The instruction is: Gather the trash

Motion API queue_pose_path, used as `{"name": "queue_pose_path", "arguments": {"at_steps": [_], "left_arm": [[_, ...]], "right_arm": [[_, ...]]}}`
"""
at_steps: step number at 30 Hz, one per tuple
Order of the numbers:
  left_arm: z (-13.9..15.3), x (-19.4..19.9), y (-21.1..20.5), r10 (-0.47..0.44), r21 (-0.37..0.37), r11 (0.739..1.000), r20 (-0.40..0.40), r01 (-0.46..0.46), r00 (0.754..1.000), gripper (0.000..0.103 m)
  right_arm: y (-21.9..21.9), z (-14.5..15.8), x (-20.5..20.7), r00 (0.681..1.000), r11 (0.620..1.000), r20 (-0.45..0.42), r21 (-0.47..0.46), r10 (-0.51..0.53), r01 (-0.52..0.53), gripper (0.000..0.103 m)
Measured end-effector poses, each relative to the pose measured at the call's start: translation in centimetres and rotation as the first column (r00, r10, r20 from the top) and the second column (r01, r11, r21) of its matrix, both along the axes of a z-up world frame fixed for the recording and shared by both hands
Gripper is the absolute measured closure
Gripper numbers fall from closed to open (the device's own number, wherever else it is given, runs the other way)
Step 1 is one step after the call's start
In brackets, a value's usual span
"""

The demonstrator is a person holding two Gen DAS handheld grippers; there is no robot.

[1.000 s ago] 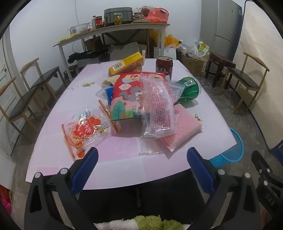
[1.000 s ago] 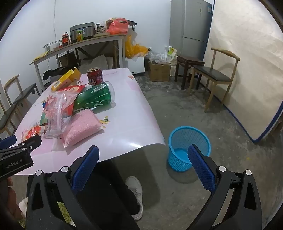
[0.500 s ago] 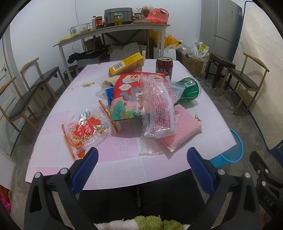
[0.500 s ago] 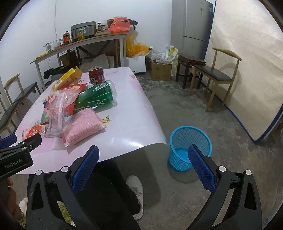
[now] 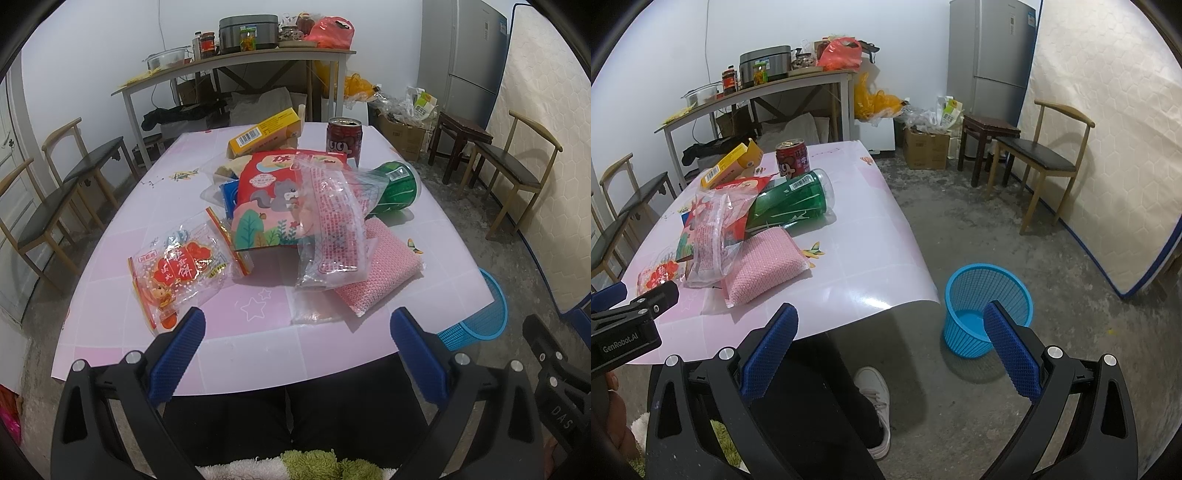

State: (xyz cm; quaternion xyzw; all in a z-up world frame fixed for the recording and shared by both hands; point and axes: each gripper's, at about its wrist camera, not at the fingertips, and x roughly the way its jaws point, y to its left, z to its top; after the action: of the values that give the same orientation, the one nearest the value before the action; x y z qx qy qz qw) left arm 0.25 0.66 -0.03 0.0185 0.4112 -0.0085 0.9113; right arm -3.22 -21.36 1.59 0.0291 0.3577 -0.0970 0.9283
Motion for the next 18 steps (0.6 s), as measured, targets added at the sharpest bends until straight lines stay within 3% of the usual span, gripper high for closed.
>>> {"name": "queue_pose_path", "arguments": {"at_steps": [18], "left_arm": [[-0.39, 0.01, 0.24, 0.003, -0.003, 1.0, -0.004, -0.003, 1.0, 0.005]], "right_arm": [[0.09, -0.15, 0.06, 1.0, 1.0, 0.001, -0.001, 0.0, 0.0, 0.007]]}}
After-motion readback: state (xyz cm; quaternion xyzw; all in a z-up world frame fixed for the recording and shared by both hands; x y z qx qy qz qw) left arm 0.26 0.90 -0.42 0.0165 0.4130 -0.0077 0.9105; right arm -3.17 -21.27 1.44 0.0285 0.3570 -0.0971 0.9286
